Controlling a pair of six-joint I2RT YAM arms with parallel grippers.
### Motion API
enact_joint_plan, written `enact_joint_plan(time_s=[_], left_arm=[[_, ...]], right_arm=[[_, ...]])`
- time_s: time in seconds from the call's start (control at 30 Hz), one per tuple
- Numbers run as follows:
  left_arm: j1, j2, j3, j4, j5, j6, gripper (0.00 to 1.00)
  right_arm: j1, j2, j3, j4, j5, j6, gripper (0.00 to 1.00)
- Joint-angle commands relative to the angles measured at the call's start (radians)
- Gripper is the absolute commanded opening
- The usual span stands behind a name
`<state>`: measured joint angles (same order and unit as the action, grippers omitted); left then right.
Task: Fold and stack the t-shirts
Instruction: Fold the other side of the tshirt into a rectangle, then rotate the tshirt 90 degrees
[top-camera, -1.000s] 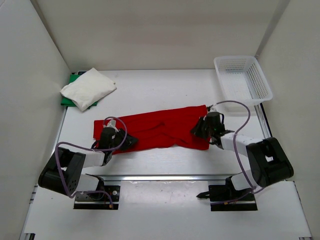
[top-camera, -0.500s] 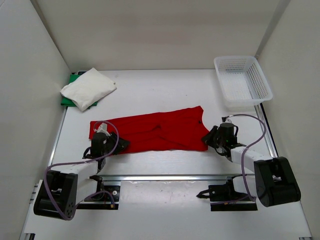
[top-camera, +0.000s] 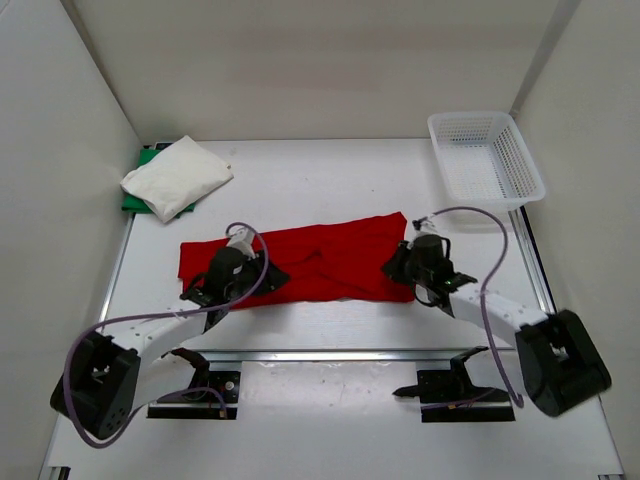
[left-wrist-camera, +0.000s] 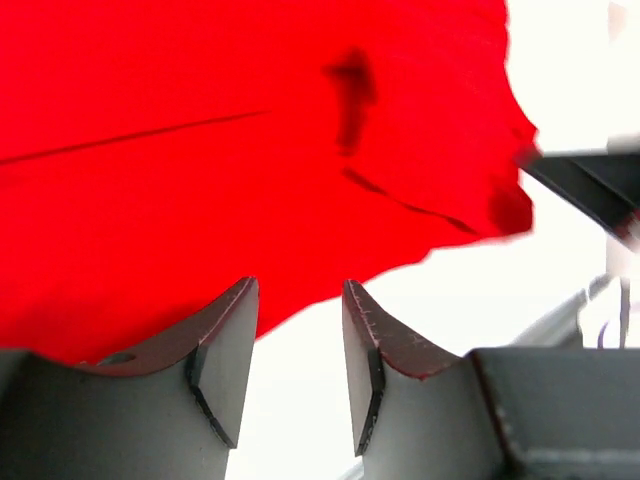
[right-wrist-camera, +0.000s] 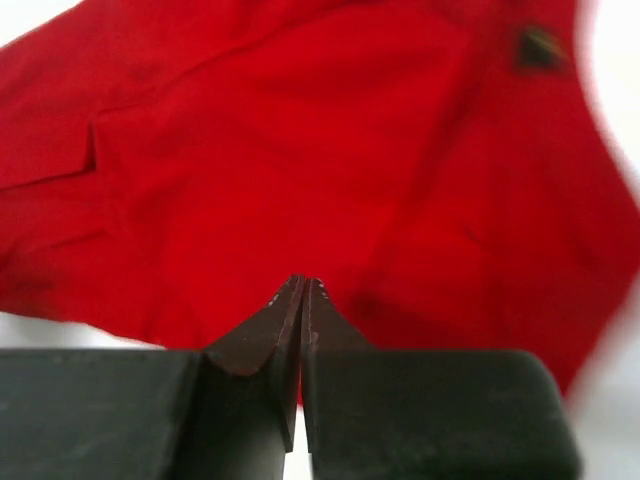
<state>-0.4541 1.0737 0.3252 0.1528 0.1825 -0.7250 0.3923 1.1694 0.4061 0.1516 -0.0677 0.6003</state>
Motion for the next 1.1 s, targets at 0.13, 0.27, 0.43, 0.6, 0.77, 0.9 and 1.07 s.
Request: enact_joint_plan(time_s=[0.13, 0.27, 0.43, 0.6, 0.77, 0.9, 1.07], left_arm=[[-0.094, 0.112, 0.130, 0.007, 0.046, 0.078, 0.79], [-0.075, 0.103, 0.115, 0.024, 0.101, 0.087, 0.99], [-0.083, 0.143, 0.117, 0.054, 0.178, 0.068, 0.99], [-0.098, 0.141, 0.118, 0.031, 0.219, 0.065, 0.96], [-0.101, 0.077, 0.092, -0.016, 0.164, 0.064, 0.66], [-0.058, 0.042, 0.072, -0.053, 0.147, 0.067, 0.56], [-0.008, -0.032, 0.081, -0.117, 0.124, 0.079, 0.57]], right_arm=[[0.033, 0.387, 0.239, 0.135, -0.047, -0.028, 0.01], [0.007, 0.550, 0.345, 0.091, -0.057, -0.036, 0.00], [-0.078, 0.767, 0.624, -0.050, -0.132, -0.054, 0.00], [-0.131, 1.161, 1.415, -0.383, -0.147, -0.175, 0.00], [-0.127, 1.480, 2.412, -0.881, -0.199, -0.247, 0.01], [-0.092, 1.316, 2.347, -1.044, -0.213, -0.282, 0.08], [0.098, 1.196, 2.265, -1.233, -0.044, -0.347, 0.06]])
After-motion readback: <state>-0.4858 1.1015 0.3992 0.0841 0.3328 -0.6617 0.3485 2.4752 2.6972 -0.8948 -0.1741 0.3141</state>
